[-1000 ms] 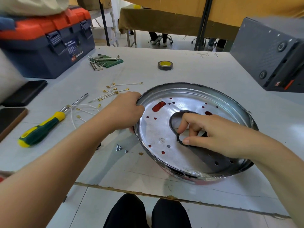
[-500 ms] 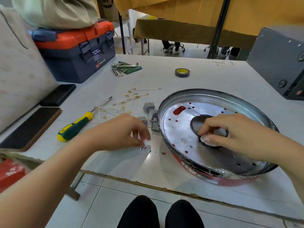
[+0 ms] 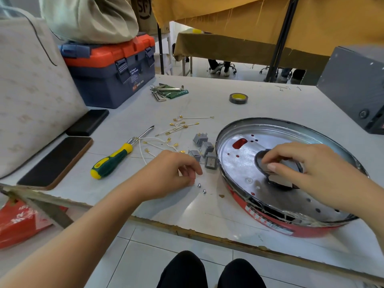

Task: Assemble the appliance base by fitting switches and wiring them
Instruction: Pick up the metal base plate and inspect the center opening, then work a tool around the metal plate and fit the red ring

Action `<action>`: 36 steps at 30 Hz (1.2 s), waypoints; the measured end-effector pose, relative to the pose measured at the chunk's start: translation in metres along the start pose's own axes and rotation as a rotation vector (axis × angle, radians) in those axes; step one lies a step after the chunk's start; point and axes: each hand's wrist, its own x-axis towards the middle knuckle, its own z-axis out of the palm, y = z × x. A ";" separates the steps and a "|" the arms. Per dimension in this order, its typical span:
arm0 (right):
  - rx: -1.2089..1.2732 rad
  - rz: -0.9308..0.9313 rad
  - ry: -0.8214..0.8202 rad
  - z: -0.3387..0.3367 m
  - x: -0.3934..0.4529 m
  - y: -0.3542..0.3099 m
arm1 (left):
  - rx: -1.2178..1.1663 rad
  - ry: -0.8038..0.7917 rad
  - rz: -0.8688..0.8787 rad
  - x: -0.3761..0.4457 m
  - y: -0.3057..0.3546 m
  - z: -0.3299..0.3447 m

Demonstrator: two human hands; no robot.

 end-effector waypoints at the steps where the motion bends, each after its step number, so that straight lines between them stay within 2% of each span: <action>1: -0.002 -0.004 0.002 0.000 0.001 -0.002 | -0.042 0.019 -0.012 -0.001 -0.001 -0.001; 4: 0.003 -0.012 -0.001 0.000 0.005 -0.010 | -0.128 0.036 -0.028 -0.002 -0.002 -0.002; 11: 0.008 -0.028 -0.034 0.002 0.010 -0.018 | 0.046 0.015 0.065 0.000 0.004 0.009; 16: 0.009 -0.049 -0.044 0.002 0.016 -0.022 | -0.005 0.026 0.067 -0.002 0.004 0.010; 19: 0.076 -0.056 -0.014 -0.001 0.024 -0.029 | -0.173 0.071 0.007 -0.001 0.003 0.006; 24: 0.269 -0.096 -0.017 0.004 0.049 -0.054 | -0.718 0.242 -0.136 0.001 0.002 -0.013; 28: 0.343 -0.116 -0.081 0.020 0.075 -0.078 | -1.064 0.258 -0.194 0.005 0.005 -0.026; 32: 0.370 -0.116 -0.039 0.029 0.097 -0.092 | -1.199 0.266 -0.234 0.004 0.002 -0.036; 36: 0.315 -0.133 -0.034 0.033 0.109 -0.098 | -1.216 0.272 -0.270 0.002 -0.009 -0.044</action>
